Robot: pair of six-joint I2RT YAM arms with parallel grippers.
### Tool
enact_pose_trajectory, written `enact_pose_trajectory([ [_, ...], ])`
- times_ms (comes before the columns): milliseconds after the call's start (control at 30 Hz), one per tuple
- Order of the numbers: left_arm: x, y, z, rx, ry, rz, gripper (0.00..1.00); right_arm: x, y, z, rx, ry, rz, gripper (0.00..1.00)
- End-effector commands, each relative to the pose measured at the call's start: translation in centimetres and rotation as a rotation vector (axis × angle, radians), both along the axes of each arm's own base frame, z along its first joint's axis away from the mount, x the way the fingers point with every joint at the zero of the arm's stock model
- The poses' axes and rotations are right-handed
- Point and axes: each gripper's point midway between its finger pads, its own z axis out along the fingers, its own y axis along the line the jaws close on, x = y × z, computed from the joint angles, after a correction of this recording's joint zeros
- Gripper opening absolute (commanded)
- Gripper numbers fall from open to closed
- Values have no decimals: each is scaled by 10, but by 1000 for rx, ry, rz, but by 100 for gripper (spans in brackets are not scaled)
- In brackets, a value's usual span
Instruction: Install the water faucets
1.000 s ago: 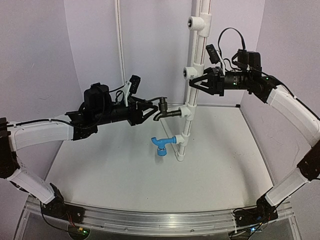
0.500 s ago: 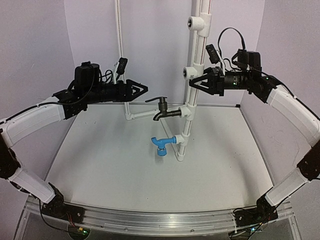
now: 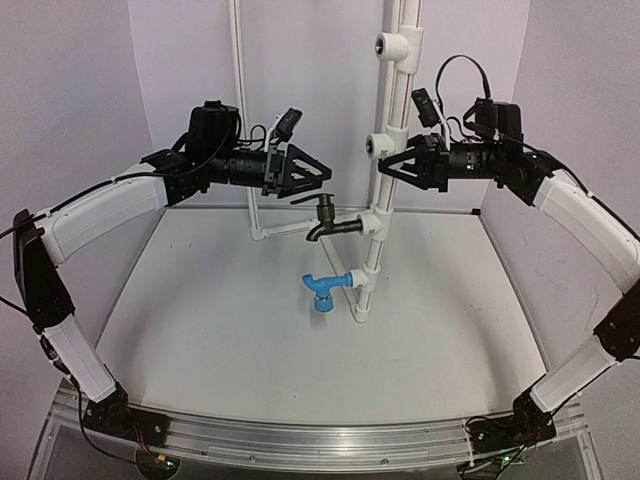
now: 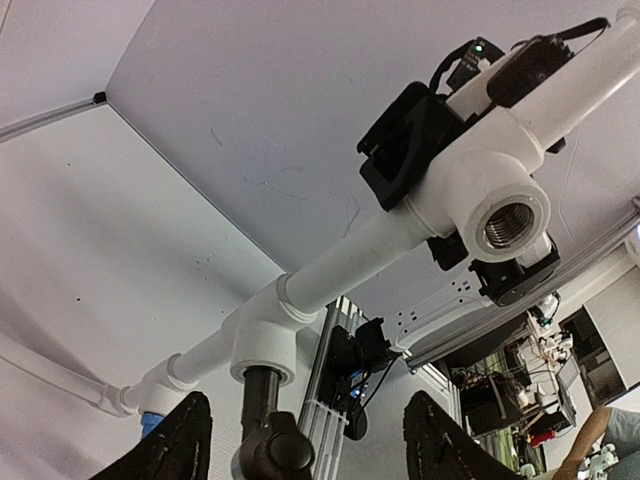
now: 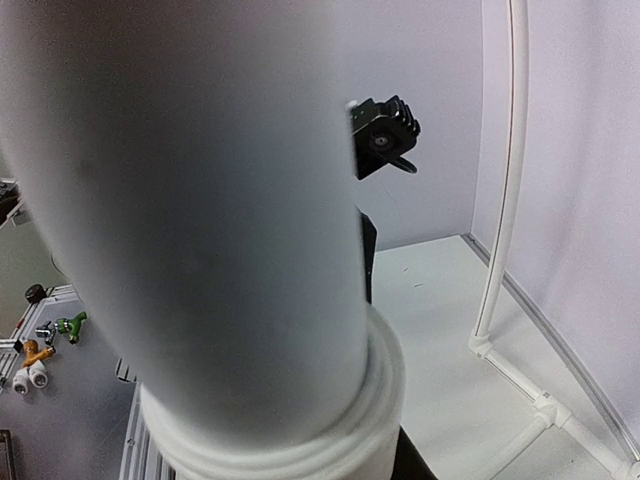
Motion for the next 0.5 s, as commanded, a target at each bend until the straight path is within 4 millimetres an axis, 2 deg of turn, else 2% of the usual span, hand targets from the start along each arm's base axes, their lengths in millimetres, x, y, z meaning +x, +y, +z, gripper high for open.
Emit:
enact_pose_trajectory([
  [0,-32,-20,12,43,-66,-98,64,19,-8,-56,-126,232,-112,0],
  [167,-51,-28,17,53,-121,-134,56,19,-8,-57,-130,234,-111,0],
  [333,-71,-26,30,-4,-196,-157,47,20,-7,-58,-129,233,-110,0],
  [467,-79,-29,17,35,-179,-167,45,20,-7,-58,-129,231,-108,0],
])
